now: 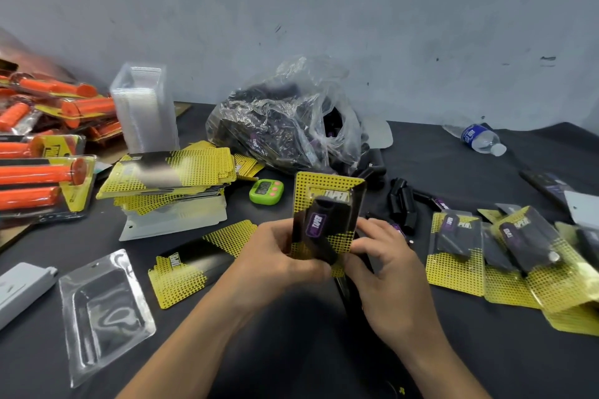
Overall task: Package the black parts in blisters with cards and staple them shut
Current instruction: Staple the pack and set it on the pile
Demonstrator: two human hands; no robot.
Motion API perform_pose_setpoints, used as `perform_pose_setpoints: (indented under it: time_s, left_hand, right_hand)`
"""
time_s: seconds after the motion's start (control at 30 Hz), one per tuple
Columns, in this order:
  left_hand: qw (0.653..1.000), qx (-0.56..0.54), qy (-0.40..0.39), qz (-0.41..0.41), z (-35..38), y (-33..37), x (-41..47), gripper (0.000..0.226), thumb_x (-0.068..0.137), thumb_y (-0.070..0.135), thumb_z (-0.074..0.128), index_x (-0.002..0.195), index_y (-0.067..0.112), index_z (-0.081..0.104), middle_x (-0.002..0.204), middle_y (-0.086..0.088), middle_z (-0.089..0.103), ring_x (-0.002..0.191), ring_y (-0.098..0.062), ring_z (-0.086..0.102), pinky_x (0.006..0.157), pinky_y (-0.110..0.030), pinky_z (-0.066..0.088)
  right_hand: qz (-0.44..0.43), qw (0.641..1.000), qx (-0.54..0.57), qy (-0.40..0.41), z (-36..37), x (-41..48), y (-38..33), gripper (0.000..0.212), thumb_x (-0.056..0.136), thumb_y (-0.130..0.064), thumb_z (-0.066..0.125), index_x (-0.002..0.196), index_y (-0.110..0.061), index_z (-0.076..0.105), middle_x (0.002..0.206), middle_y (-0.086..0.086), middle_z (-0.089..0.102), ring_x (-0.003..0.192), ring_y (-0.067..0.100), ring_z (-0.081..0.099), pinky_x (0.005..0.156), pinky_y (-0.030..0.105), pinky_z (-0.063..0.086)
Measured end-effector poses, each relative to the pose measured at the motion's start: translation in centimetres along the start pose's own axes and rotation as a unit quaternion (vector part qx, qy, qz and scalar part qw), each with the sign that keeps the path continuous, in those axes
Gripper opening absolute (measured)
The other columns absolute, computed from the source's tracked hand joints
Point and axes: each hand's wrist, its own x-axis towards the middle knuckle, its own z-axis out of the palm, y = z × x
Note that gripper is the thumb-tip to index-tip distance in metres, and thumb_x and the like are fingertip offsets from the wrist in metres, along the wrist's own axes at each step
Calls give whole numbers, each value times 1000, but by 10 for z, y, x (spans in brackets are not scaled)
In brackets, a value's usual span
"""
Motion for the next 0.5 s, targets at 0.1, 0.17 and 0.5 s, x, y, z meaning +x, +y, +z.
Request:
perform_pose_setpoints:
  time_s: [0.1,0.17,0.5]
  left_hand:
    - [999,-30,22,-4,1,-1,-1,32,71,9,85,101,20,82,99,-7,80,88,-9,71,74,-20,55]
    - [998,-48,35,-13,2,-1,-1,35,68,10,86,100,20,82,99,-7,80,88,-9,72,74,-19,54]
    - [990,-106,53,-73,3,-2,0,42,63,8,84,105,15,80,108,-13,78,101,-24,73,87,-32,57]
  right_hand:
    - [19,1000,-6,17,3,-3,-1,16,91,-13,76,92,-27,82,133,-30,61,139,-7,38,115,18,28]
    - [25,1000,-2,9,4,-5,-1,15,92,-14,75,97,-28,81,133,-29,62,141,-2,40,116,27,32]
    - [23,999,-28,26,10,-7,-9,18,96,-26,70,84,-40,67,130,-42,51,140,-13,31,110,17,24]
